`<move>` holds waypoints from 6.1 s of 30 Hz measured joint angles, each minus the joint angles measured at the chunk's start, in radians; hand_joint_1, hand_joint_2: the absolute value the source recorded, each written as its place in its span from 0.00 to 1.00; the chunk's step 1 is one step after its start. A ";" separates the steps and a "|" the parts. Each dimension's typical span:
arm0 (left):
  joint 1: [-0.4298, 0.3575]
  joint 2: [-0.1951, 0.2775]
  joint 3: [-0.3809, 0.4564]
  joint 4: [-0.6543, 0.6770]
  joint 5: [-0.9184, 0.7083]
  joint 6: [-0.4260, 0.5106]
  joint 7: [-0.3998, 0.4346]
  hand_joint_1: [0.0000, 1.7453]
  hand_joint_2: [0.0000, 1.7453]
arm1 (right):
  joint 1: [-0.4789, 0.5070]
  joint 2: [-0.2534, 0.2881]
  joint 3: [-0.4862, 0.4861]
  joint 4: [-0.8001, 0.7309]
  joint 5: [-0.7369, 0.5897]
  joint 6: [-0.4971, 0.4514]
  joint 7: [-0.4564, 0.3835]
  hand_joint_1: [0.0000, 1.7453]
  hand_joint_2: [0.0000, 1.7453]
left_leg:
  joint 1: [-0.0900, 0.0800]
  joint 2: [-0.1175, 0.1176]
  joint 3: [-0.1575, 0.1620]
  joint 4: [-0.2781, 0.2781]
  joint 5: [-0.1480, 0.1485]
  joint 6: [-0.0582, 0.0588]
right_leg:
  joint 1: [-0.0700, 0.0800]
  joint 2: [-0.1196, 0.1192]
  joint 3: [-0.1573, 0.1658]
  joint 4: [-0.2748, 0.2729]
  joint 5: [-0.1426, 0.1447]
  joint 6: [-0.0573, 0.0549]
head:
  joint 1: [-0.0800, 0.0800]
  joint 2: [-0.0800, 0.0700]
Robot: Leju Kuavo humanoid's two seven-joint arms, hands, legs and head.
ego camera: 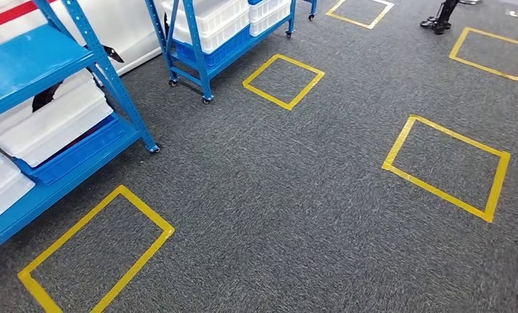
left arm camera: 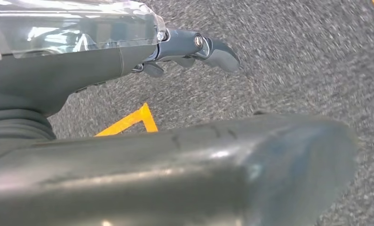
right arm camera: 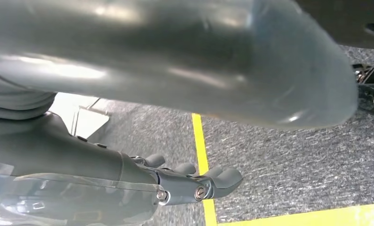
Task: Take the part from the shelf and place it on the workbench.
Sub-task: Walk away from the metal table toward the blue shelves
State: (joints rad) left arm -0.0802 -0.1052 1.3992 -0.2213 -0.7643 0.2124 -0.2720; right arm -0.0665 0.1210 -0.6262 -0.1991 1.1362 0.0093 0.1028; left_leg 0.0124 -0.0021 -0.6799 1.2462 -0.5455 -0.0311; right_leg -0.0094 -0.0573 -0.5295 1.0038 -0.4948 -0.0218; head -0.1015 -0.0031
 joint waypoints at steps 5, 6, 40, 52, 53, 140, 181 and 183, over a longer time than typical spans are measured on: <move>-0.003 0.019 -0.039 0.000 -0.040 -0.036 -0.001 0.00 0.00 | 0.002 -0.002 -0.037 0.000 -0.028 -0.009 0.004 0.00 0.00 | -0.013 0.071 0.123 -0.233 0.076 0.019 | 0.010 -0.056 0.015 0.003 -0.015 0.022 | 0.000 0.000; -0.001 0.022 -0.046 0.000 -0.047 -0.040 -0.002 0.00 0.00 | 0.000 -0.002 -0.043 0.000 -0.030 -0.011 0.005 0.00 0.00 | -0.013 0.059 0.121 -0.234 0.078 0.026 | 0.009 -0.065 0.018 0.002 -0.016 0.026 | 0.000 0.000; 0.027 0.070 -0.660 0.006 -0.669 -0.213 -0.317 0.00 0.00 | -0.070 -0.012 -0.083 -0.010 -0.081 -0.110 -0.400 0.00 0.00 | -0.004 0.027 0.121 -0.250 0.100 0.040 | 0.001 -0.010 -0.002 0.061 -0.061 0.042 | 0.000 0.000; 0.025 0.070 -0.655 0.007 -0.651 -0.203 -0.164 0.00 0.00 | -0.089 -0.004 -0.071 -0.012 -0.003 -0.095 -0.322 0.00 0.00 | -0.001 -0.144 0.097 -0.234 0.107 0.009 | -0.016 0.132 -0.023 0.026 -0.001 0.033 | 0.000 0.000; 0.029 0.070 -0.656 0.007 -0.657 -0.198 -0.152 0.00 0.00 | -0.087 -0.002 -0.066 -0.012 0.004 -0.095 -0.314 0.00 0.00 | 0.000 -0.140 0.094 -0.232 0.106 0.004 | -0.017 0.119 -0.022 0.022 0.002 0.026 | 0.000 0.000; 0.134 0.122 -0.827 0.054 -0.493 -0.169 -0.370 0.00 0.00 | 0.036 -0.011 -0.145 0.010 -0.056 -0.116 -0.194 0.00 0.00 | -0.018 -0.017 0.205 -0.234 0.022 0.062 | -0.003 0.057 -0.133 0.180 -0.093 0.032 | -0.001 0.000; 0.039 0.085 -0.857 0.058 -0.525 -0.165 -0.098 0.00 0.00 | 0.034 -0.030 -0.167 0.015 -0.077 -0.041 -0.184 0.00 0.00 | -0.008 -0.006 0.084 0.022 -0.067 0.012 | -0.003 0.081 -0.043 0.037 0.019 -0.008 | -0.002 0.000; 0.040 0.085 -0.857 0.057 -0.526 -0.165 -0.098 0.00 0.00 | 0.035 -0.030 -0.173 0.015 -0.080 -0.038 -0.184 0.00 0.00 | 0.000 -0.005 0.040 0.054 -0.101 0.000 | -0.005 0.094 -0.025 0.038 0.003 -0.004 | -0.002 0.000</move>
State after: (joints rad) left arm -0.0405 -0.0206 0.5425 -0.1642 -1.2903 0.0473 -0.3703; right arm -0.0316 0.0915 -0.7992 -0.1839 1.0563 -0.0286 -0.0813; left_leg 0.0129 -0.0076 -0.6395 1.3005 -0.6463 -0.0307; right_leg -0.0143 0.0372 -0.5547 1.0416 -0.4916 -0.0257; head -0.1036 -0.0031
